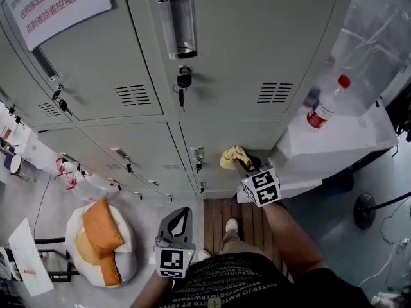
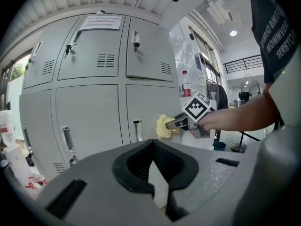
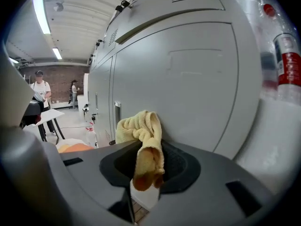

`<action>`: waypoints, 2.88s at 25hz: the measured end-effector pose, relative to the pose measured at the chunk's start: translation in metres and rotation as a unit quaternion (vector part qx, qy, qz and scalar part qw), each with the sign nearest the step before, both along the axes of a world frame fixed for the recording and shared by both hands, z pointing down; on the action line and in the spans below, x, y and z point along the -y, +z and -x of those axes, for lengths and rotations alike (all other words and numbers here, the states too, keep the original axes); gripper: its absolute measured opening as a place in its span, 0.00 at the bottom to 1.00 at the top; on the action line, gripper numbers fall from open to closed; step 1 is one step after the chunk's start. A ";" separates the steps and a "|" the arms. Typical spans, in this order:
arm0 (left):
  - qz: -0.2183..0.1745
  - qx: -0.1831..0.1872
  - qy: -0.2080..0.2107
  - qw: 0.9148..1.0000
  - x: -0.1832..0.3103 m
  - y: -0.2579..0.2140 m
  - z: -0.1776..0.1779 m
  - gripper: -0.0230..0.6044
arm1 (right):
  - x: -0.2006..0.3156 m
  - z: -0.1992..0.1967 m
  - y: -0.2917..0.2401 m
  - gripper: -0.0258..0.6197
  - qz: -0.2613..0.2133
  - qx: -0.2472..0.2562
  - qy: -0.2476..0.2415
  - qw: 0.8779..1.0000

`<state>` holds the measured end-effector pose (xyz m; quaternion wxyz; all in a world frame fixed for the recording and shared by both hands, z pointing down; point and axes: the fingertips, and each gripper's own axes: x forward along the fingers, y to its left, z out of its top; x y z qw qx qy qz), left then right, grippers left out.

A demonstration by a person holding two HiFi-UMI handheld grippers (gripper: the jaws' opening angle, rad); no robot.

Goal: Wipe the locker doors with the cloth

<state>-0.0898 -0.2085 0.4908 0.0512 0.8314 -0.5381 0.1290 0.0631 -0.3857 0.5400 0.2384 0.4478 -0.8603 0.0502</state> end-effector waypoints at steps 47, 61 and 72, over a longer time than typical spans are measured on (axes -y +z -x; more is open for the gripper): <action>0.017 0.032 -0.061 0.997 -0.025 0.004 0.041 0.04 | 0.002 0.016 0.149 0.18 0.123 -0.018 0.027 0.992; 0.006 0.022 -0.017 1.000 -0.032 -0.001 0.014 0.04 | -0.037 -0.077 0.138 0.17 0.095 -0.014 0.125 0.988; -0.045 0.006 -0.011 0.999 -0.061 -0.039 0.038 0.04 | -0.163 -0.080 -0.018 0.17 -0.077 0.070 0.092 0.990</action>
